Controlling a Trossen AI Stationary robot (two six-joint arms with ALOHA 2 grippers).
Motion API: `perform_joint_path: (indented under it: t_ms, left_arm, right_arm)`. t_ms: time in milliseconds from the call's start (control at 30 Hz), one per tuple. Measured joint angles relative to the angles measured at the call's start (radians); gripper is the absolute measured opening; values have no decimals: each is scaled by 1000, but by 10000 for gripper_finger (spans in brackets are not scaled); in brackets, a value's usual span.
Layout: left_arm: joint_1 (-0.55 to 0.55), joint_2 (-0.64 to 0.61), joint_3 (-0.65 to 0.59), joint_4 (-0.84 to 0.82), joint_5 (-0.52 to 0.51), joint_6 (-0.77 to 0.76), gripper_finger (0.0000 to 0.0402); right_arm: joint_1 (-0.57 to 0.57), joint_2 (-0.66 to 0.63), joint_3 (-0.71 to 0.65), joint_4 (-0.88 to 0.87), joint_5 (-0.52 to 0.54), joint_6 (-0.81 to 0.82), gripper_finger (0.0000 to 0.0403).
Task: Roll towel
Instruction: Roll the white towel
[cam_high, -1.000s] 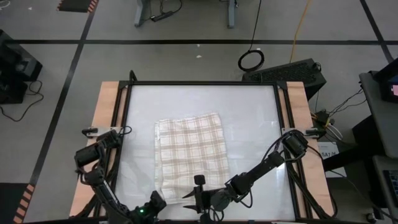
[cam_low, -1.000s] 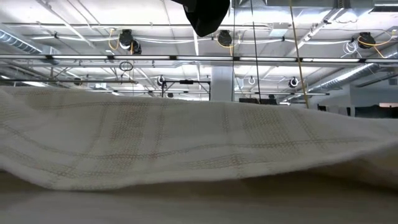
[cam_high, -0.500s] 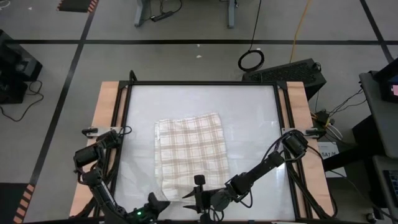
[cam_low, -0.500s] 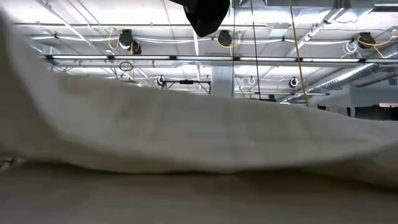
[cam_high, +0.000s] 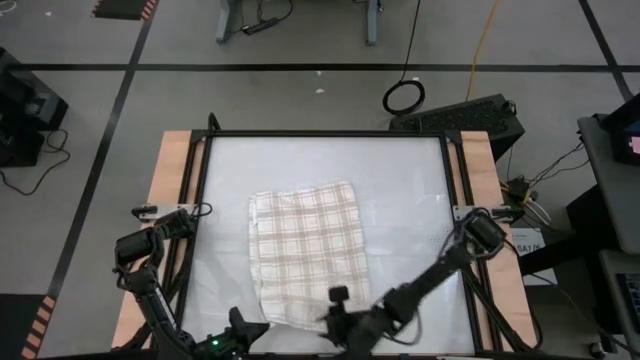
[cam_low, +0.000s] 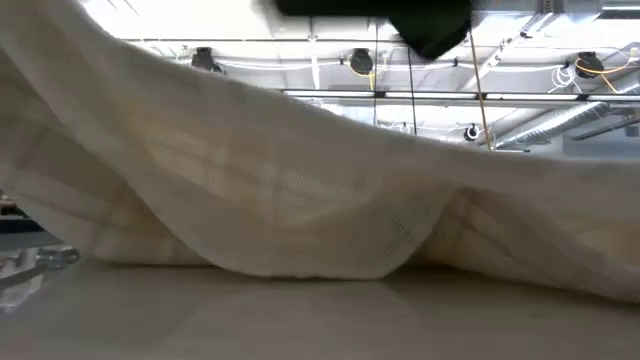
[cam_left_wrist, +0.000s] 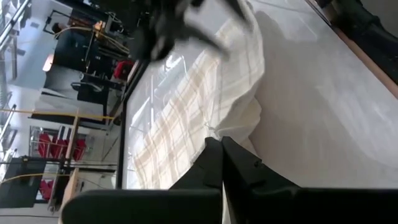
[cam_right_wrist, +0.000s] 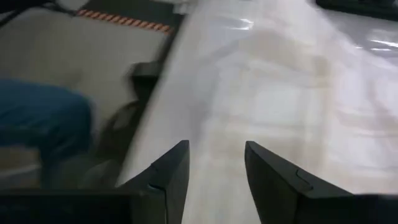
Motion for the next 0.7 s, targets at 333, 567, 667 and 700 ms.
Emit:
perform_joint_path:
  t_ms: [333, 567, 667, 700]
  left_arm:
    - [23, -1, 0, -3, 2, 0, 0]
    - [28, -1, 0, 2, 2, -1, 0]
    - [28, -1, 0, 2, 2, -1, 0]
    - [28, -1, 0, 2, 2, -1, 0]
  right_arm:
    - [183, -31, 0, -316, 152, 280, 222]
    - [245, -30, 0, -483, 227, 416, 246]
    - [248, -30, 0, -494, 227, 437, 225]
    - [248, -30, 0, -493, 227, 436, 215]
